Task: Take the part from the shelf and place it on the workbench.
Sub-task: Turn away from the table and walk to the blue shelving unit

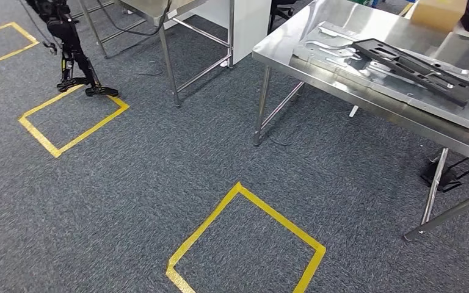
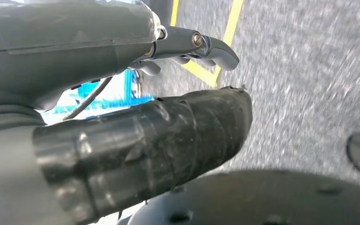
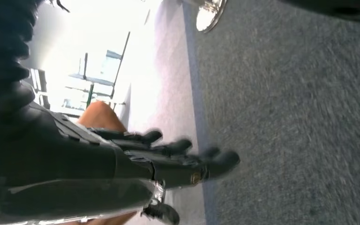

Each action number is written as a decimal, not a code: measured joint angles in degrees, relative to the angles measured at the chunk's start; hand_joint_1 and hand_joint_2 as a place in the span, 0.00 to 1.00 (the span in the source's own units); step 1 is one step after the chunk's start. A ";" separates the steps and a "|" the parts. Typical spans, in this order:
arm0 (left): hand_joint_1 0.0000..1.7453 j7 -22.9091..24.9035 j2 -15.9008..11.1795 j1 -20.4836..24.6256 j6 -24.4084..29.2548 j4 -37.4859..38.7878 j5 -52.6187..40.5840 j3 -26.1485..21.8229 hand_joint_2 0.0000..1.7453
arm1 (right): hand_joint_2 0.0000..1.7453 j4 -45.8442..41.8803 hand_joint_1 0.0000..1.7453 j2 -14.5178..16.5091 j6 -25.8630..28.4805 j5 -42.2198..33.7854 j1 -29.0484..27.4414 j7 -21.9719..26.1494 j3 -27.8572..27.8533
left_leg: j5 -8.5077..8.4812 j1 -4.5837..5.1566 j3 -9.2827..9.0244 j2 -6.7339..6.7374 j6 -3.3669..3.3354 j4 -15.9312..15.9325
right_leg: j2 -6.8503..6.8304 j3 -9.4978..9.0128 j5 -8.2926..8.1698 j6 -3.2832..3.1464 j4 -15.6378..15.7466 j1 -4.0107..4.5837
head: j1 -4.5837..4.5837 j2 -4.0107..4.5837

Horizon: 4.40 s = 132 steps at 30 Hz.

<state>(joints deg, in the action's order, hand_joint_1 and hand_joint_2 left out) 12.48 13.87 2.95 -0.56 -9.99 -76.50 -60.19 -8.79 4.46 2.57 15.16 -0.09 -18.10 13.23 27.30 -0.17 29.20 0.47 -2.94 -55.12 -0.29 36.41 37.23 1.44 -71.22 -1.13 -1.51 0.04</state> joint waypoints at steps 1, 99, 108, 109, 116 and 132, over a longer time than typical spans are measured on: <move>0.00 0.00 0.01 -0.01 -0.04 0.00 -0.06 0.07 0.00 | 1.00 0.00 0.00 -0.02 -0.10 -0.07 -0.02 0.02 -0.03 | -0.65 0.19 0.96 -0.68 -0.05 -0.21 | 0.19 0.01 0.40 -0.17 -1.94 0.14 | 0.00 0.00; 0.00 -2.73 0.03 -0.56 0.75 0.00 -0.14 1.31 0.00 | 1.00 0.06 0.00 0.67 -0.52 -1.23 -0.24 0.46 -0.97 | 0.42 0.57 2.47 -6.39 1.12 -3.55 | 4.08 -3.69 -8.28 -1.33 10.34 -0.13 | 0.61 0.00; 0.00 -2.89 -0.01 -0.52 0.74 0.00 0.04 1.31 0.00 | 1.00 0.03 0.00 0.60 -0.50 -1.26 -0.35 0.46 -0.97 | 6.68 -0.21 10.78 -1.12 3.68 -18.10 | -2.10 -4.84 -8.35 -2.92 12.10 -0.04 | 0.98 0.00; 0.00 -2.89 -0.02 -0.59 0.74 0.00 0.04 1.31 0.00 | 1.00 0.03 0.00 0.60 -0.50 -1.26 -0.34 0.46 -0.97 | 5.80 -0.35 10.88 -0.89 3.79 -17.93 | -2.84 -4.99 -8.19 -2.87 12.09 -0.03 | 0.97 0.00; 0.00 -2.89 -0.04 -0.63 0.74 0.00 0.04 1.31 0.00 | 1.00 0.01 0.00 0.67 -0.50 -1.26 0.05 0.46 -0.97 | -0.44 0.67 3.77 2.96 1.98 -3.03 | -6.82 -6.98 -6.84 -0.90 12.44 -0.02 | 0.94 0.00; 0.00 -2.97 0.01 -0.68 0.61 0.00 0.04 1.29 0.00 | 1.00 0.10 0.00 0.72 -0.52 -1.29 0.10 0.28 -0.99 | 1.10 0.49 1.38 -7.67 1.71 -2.61 | 3.12 -3.31 -9.56 -1.60 11.51 -0.17 | 0.73 0.00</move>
<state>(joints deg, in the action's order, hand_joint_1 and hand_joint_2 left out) 9.51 13.88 2.26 0.05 -9.99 -76.46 -58.90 -8.69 5.18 2.05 13.87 0.00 -17.81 12.24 28.40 0.32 30.58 -7.21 -1.24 -57.73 2.83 33.10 27.67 -0.17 -59.71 -1.30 -0.79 0.04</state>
